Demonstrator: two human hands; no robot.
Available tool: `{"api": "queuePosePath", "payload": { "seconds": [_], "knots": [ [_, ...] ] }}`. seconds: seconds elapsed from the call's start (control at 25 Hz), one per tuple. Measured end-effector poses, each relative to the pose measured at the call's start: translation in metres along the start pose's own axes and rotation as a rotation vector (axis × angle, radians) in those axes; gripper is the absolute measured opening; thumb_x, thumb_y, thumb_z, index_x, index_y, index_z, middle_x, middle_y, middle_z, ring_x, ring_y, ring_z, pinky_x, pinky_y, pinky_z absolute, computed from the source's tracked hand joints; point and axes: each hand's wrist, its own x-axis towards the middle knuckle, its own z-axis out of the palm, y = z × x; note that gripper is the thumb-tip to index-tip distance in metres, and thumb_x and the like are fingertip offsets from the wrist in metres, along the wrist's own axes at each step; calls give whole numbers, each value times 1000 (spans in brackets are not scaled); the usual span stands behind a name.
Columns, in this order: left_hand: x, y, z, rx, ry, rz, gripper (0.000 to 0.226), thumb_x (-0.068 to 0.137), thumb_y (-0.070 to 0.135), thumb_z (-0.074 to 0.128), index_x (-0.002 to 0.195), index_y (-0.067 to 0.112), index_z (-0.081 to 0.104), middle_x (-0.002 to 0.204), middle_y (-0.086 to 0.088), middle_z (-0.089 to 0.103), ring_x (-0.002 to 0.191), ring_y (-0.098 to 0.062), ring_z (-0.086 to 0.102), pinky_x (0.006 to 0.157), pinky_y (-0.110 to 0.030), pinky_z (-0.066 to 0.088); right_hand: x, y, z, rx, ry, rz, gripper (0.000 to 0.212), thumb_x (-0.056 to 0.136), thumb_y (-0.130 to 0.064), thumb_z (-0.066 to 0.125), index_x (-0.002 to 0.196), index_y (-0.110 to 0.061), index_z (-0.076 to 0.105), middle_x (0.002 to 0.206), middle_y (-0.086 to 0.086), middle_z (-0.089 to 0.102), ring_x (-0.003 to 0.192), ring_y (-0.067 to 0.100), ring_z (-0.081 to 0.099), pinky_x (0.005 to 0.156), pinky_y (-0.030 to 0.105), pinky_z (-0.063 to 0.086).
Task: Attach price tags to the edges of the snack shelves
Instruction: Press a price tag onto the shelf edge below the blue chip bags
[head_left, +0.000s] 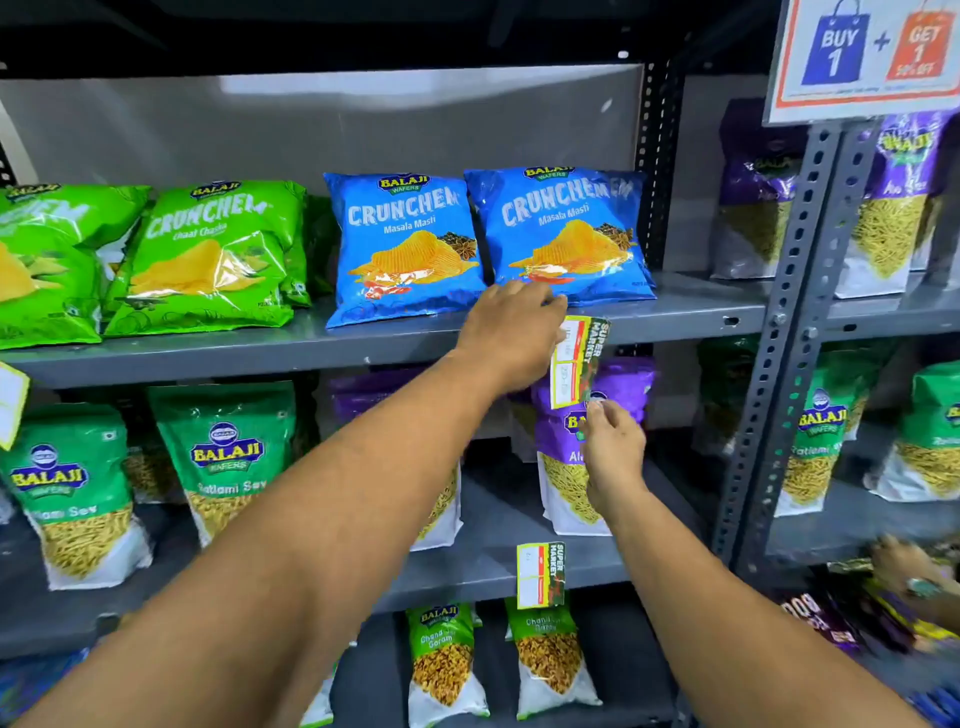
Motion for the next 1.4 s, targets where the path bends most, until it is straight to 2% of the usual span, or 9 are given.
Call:
{"api": "queuePosePath", "payload": {
  "seconds": [0.12, 0.32, 0.44, 0.56, 0.64, 0.72, 0.84, 1.24, 1.4],
  "knots": [
    [16, 2, 9, -39, -122, -42, 37, 95, 37, 44, 118, 12, 57, 122, -14, 55, 116, -38, 47, 91, -48, 41, 2, -3, 7, 290, -119, 138, 12, 93, -16, 52, 94, -15, 63, 91, 4, 70, 83, 18, 67, 78, 30, 48],
    [21, 1, 16, -372, 11, -181, 20, 87, 38, 59, 95, 24, 71, 105, -6, 71, 106, -33, 59, 82, -41, 49, 2, -8, 2, 367, 15, 77, 13, 92, -11, 55, 85, -12, 66, 80, 7, 70, 70, 17, 64, 75, 34, 51],
    [-5, 9, 25, -717, 87, -295, 12, 82, 32, 63, 81, 22, 71, 86, 0, 75, 86, -24, 67, 74, -36, 54, 11, -11, -15, 221, 88, -88, 13, 90, -8, 57, 85, -13, 69, 70, 5, 67, 59, 11, 59, 65, 34, 50],
    [-33, 13, 44, -1045, 134, -484, 7, 79, 25, 70, 75, 19, 70, 68, 5, 70, 65, -12, 64, 68, -28, 51, 23, -33, -26, 18, 135, -246, 14, 89, -9, 59, 93, -19, 68, 92, 8, 72, 78, 17, 65, 74, 35, 54],
    [-40, 17, 58, -1225, 175, -595, 9, 78, 23, 73, 71, 22, 67, 65, 9, 68, 61, -7, 63, 70, -30, 54, 34, -49, -30, -131, 141, -354, 20, 87, -12, 62, 106, -17, 67, 98, 6, 71, 86, 17, 67, 78, 33, 54],
    [-39, 22, 68, -1333, 227, -651, 12, 78, 24, 73, 69, 25, 65, 70, 8, 70, 68, -9, 67, 71, -33, 57, 41, -61, -29, -252, 150, -432, 29, 86, -14, 65, 114, -13, 62, 84, -2, 69, 80, 13, 66, 74, 31, 54],
    [-36, 30, 77, -1391, 301, -736, 9, 79, 25, 71, 72, 24, 66, 75, 3, 73, 73, -13, 70, 72, -36, 57, 44, -71, -26, -325, 156, -479, 20, 84, -13, 67, 104, -8, 65, 73, -6, 63, 67, 4, 60, 67, 23, 53],
    [-23, 58, 89, -1488, 384, -887, 15, 82, 20, 69, 71, 27, 62, 75, -2, 72, 72, -19, 69, 66, -39, 57, 67, -76, -37, -265, 9, -459, 13, 83, -12, 68, 87, -25, 66, 80, -3, 67, 74, 14, 64, 73, 34, 57],
    [-18, 63, 88, -1540, 446, -929, 19, 71, 36, 76, 80, 28, 60, 83, -2, 73, 77, -19, 72, 69, -40, 58, 67, -75, -37, -214, -76, -478, 16, 84, -10, 66, 86, -26, 64, 79, -4, 67, 71, 8, 63, 69, 28, 57]
  ]
}}
